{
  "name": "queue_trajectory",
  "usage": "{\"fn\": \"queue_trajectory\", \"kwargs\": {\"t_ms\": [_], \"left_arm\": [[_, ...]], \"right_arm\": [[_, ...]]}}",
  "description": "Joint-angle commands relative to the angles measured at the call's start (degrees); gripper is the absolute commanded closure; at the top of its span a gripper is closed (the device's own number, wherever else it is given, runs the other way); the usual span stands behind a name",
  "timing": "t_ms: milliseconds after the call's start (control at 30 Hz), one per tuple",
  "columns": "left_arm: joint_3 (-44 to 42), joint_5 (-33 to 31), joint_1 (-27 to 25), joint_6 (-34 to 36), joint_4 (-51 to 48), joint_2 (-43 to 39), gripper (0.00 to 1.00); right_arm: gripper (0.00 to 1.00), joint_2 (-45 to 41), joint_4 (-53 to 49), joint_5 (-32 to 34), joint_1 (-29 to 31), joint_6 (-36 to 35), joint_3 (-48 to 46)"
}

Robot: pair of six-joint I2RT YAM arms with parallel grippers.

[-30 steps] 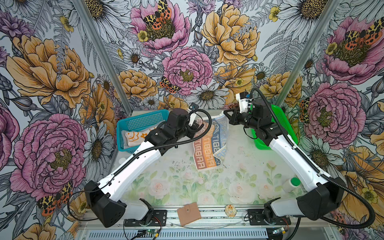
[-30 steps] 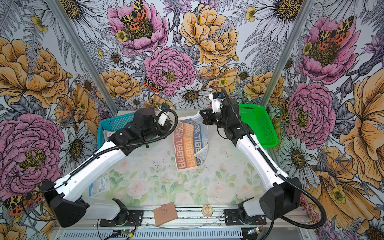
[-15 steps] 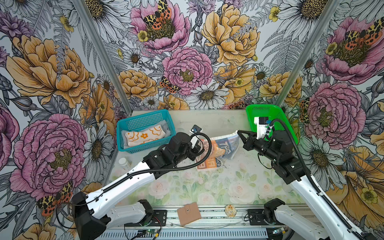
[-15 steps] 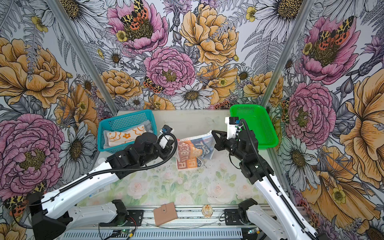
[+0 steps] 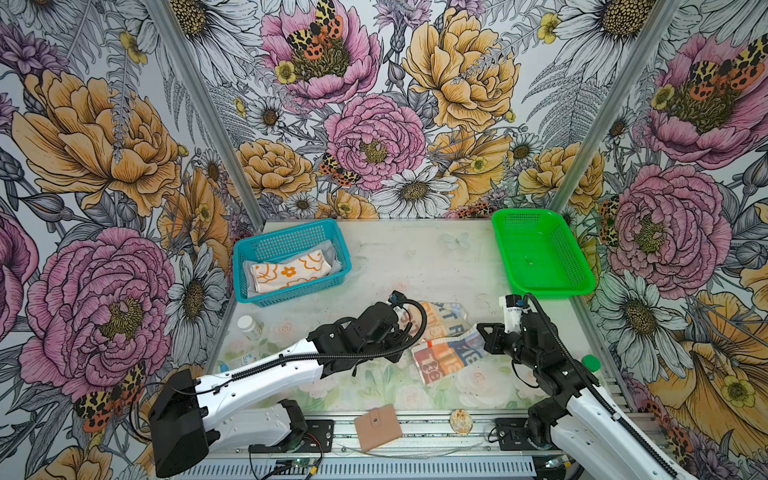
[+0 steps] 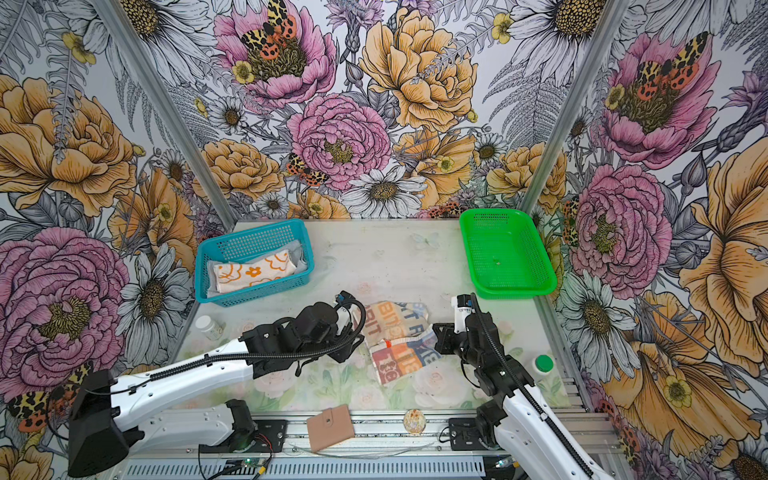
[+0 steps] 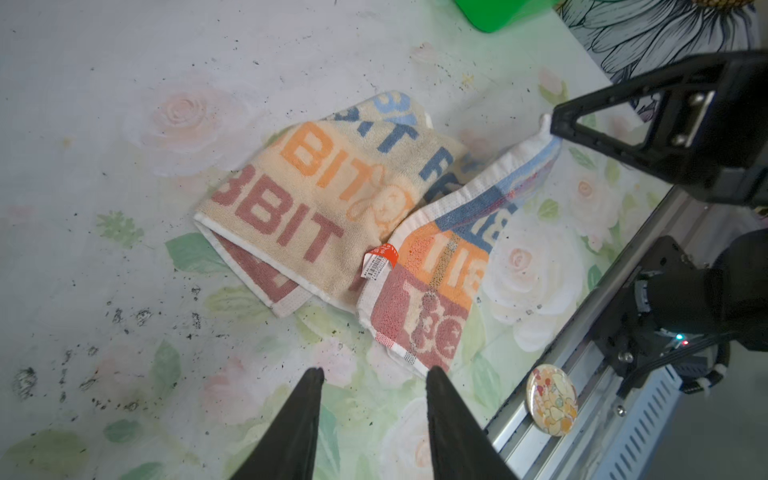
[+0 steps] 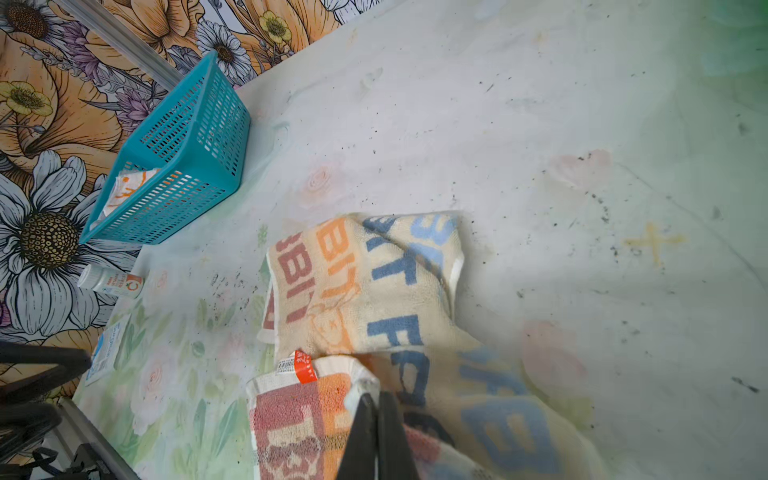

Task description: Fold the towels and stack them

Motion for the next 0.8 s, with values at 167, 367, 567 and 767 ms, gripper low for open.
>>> {"fn": "queue_trajectory", "kwargs": {"t_ms": [167, 367, 567, 767], "left_arm": [[-3.06, 12.16, 0.14, -6.92, 10.56, 14.35, 0.58], [-3.69, 8.8, -1.09, -9.98, 13.96, 18.81, 0.6], [-4.76, 7.76, -0.29, -11.95, 17.75, 19.85, 0.61], [-3.79, 7.16, 0.47, -12.51, 18.02, 22.68, 0.66]], "right_arm": [[1.0, 1.77, 1.23, 0.16, 0.27, 0.44, 1.13], [1.0, 1.57, 1.23, -0.04, 0.27, 0.48, 1.26], [1.0, 1.88, 1.23, -0.56, 0.22, 0.49, 1.32], [1.0, 1.75, 1.29, -0.86, 0.25, 0.6, 1.49]]}}
